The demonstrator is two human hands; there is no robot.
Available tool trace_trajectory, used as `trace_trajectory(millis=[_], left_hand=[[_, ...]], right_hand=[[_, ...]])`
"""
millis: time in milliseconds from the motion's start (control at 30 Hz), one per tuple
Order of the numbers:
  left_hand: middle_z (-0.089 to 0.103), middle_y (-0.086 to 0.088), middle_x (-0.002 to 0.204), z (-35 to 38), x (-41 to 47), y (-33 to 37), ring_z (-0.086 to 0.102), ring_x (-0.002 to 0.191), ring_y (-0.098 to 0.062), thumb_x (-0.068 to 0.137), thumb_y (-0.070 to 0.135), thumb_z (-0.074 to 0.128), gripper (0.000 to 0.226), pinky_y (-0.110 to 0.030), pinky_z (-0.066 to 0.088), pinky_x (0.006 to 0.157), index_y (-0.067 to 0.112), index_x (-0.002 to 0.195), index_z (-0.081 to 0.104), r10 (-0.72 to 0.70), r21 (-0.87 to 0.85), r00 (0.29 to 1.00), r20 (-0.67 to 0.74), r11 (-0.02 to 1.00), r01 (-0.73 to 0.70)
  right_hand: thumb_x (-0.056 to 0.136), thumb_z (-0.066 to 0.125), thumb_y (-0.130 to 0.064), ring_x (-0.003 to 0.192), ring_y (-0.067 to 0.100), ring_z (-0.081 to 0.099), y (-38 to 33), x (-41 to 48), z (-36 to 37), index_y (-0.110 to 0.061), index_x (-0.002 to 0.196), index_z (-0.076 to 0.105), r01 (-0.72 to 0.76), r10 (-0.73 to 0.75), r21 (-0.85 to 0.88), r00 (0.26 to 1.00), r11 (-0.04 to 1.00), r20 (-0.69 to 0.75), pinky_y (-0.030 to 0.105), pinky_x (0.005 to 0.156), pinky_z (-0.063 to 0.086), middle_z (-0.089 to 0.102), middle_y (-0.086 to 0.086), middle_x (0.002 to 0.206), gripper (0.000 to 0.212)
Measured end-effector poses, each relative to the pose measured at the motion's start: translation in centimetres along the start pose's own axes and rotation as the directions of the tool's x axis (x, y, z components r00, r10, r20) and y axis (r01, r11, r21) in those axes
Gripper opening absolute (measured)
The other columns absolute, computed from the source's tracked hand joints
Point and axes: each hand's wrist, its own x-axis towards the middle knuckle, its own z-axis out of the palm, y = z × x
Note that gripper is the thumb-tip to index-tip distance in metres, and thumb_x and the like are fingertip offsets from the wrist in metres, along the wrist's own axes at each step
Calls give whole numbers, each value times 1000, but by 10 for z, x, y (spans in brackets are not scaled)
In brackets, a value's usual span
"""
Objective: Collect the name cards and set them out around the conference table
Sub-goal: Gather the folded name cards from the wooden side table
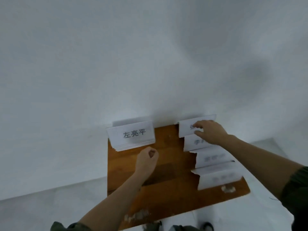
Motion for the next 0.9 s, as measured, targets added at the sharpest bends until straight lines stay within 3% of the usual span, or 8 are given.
trace_trajectory(millis=[67, 200, 367, 433, 533, 633, 900], left_hand=[[59, 10, 75, 32, -7, 16, 54, 68, -4, 93, 24, 59, 6, -16, 39, 60, 21, 95, 64, 65, 68, 997, 30, 995, -67], [62, 9, 87, 95, -18, 38, 57, 77, -4, 90, 34, 62, 20, -15, 43, 65, 21, 105, 63, 94, 173, 993, 76, 979, -106], [53, 4, 130, 172, -29, 51, 51, 118, -16, 84, 46, 66, 58, -28, 42, 95, 22, 134, 49, -3, 366, 949, 315, 923, -118], [49, 2, 137, 191, -35, 52, 48, 123, -18, 83, 47, 66, 64, -30, 39, 99, 24, 138, 45, -9, 453, 930, 368, 875, -171], [54, 0, 135, 208, -41, 53, 51, 119, -19, 88, 38, 63, 52, -31, 41, 99, 24, 136, 49, 40, 526, 945, 323, 823, -215], [59, -1, 130, 212, -46, 55, 56, 116, -17, 93, 27, 59, 43, -26, 43, 95, 22, 135, 52, 71, 514, 964, 255, 835, -197], [55, 1, 136, 203, -77, 36, 48, 125, -16, 94, 28, 58, 44, -26, 35, 104, 22, 137, 51, -12, 484, 985, 173, 872, -74]], right_hand=[[95, 55, -37, 114, 21, 58, 32, -17, 1, -23, 130, 59, -12, 12, 2, 1000, 1000, 6, 38, 96, 48, 63, 0, 128, 37], [95, 55, -39, 112, 18, 59, 93, -44, 2, -26, 127, 59, -14, 14, 5, 999, 1000, 41, 36, 95, 48, 64, -3, 125, 36], [96, 53, -38, 112, 17, 58, 159, -67, 6, -26, 126, 59, 13, -12, -12, 995, 1000, 95, 35, 95, 47, 63, -4, 126, 34], [96, 52, -39, 113, 16, 57, 177, -72, 9, -26, 128, 58, 36, -31, -33, 992, 999, 122, 35, 95, 47, 62, -5, 127, 35], [96, 51, -40, 114, 17, 56, 195, -72, 10, -26, 129, 57, 72, -65, -49, 989, 996, 129, 34, 95, 45, 61, -4, 129, 36], [96, 51, -38, 115, 19, 56, 199, -65, 14, -25, 132, 55, 121, -112, -62, 984, 991, 136, 35, 95, 45, 60, -2, 130, 38], [90, 57, -41, 120, 24, 48, 172, -38, 46, -26, 137, 49, 289, -268, -167, 954, 943, 137, 40, 96, 43, 57, 4, 132, 50]])
